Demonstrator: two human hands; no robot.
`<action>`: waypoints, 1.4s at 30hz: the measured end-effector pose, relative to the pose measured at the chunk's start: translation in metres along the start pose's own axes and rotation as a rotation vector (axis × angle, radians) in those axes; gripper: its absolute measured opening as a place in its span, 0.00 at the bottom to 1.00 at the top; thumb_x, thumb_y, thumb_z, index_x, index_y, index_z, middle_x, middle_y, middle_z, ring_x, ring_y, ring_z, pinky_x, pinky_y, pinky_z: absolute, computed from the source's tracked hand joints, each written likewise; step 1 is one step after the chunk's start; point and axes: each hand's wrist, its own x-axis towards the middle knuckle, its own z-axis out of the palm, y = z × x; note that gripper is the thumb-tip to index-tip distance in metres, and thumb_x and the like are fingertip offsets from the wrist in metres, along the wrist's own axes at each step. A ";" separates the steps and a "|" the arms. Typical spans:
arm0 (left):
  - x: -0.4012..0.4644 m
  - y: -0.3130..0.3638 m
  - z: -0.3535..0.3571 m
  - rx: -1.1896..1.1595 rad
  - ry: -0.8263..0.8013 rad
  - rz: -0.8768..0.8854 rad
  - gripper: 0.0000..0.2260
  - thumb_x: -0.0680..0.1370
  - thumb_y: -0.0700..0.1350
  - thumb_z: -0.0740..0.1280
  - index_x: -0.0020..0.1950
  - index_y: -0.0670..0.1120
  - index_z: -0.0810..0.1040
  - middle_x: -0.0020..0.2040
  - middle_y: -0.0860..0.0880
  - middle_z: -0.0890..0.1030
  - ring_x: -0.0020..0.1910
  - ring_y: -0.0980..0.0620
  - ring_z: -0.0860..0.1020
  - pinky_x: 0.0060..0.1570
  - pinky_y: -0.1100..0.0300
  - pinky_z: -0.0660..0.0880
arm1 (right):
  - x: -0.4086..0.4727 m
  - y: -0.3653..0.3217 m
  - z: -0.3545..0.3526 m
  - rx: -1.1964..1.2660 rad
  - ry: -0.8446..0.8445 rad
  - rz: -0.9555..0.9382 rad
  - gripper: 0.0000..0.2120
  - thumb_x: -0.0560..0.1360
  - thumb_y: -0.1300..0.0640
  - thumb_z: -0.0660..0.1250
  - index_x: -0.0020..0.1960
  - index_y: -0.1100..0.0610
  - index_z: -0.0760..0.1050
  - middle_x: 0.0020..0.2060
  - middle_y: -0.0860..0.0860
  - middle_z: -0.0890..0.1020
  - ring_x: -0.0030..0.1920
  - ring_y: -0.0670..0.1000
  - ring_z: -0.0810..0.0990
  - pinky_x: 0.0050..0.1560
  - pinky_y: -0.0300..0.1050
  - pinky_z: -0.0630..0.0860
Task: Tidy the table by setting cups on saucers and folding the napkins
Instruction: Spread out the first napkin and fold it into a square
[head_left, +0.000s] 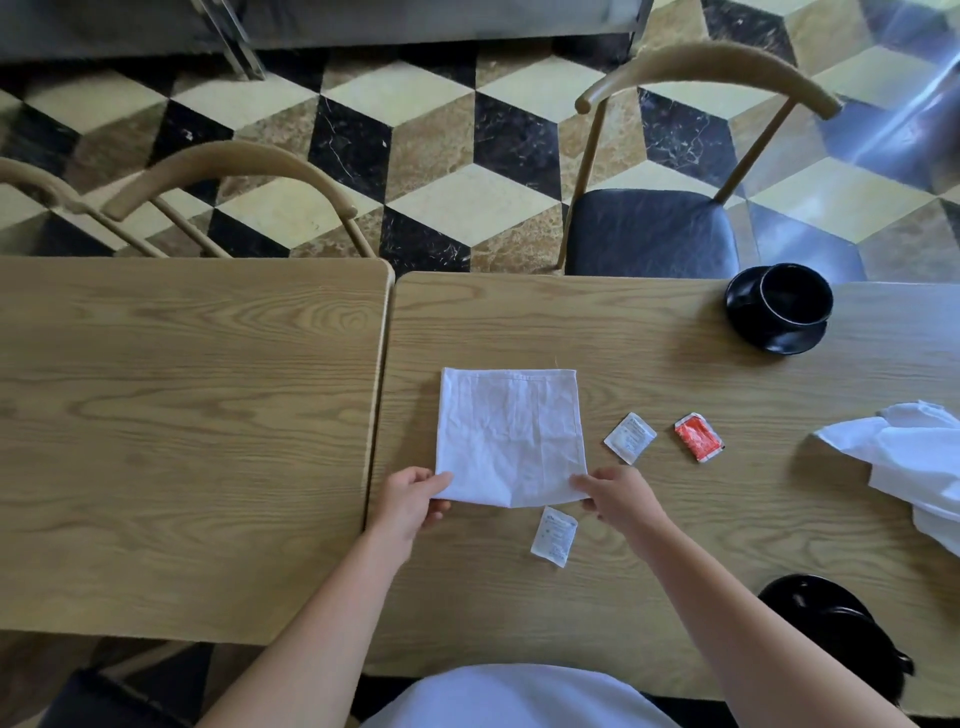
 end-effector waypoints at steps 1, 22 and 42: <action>-0.006 -0.005 -0.004 0.005 -0.005 -0.003 0.08 0.75 0.40 0.74 0.44 0.43 0.76 0.38 0.46 0.80 0.26 0.54 0.78 0.25 0.62 0.73 | -0.007 0.007 0.001 -0.010 0.003 -0.008 0.11 0.73 0.55 0.70 0.41 0.64 0.81 0.32 0.52 0.81 0.34 0.52 0.76 0.36 0.43 0.69; -0.049 -0.018 -0.026 0.090 -0.145 0.070 0.04 0.77 0.38 0.67 0.48 0.42 0.82 0.41 0.42 0.84 0.34 0.48 0.82 0.36 0.56 0.78 | -0.072 0.032 0.004 0.143 -0.066 -0.053 0.08 0.76 0.61 0.66 0.51 0.53 0.82 0.38 0.50 0.87 0.36 0.48 0.86 0.37 0.40 0.76; 0.021 -0.008 -0.008 0.419 0.117 0.168 0.07 0.74 0.49 0.73 0.39 0.47 0.81 0.34 0.51 0.81 0.38 0.48 0.78 0.42 0.50 0.76 | 0.010 0.008 -0.002 -0.114 0.013 -0.052 0.14 0.76 0.54 0.70 0.40 0.66 0.79 0.26 0.48 0.74 0.30 0.50 0.72 0.32 0.42 0.66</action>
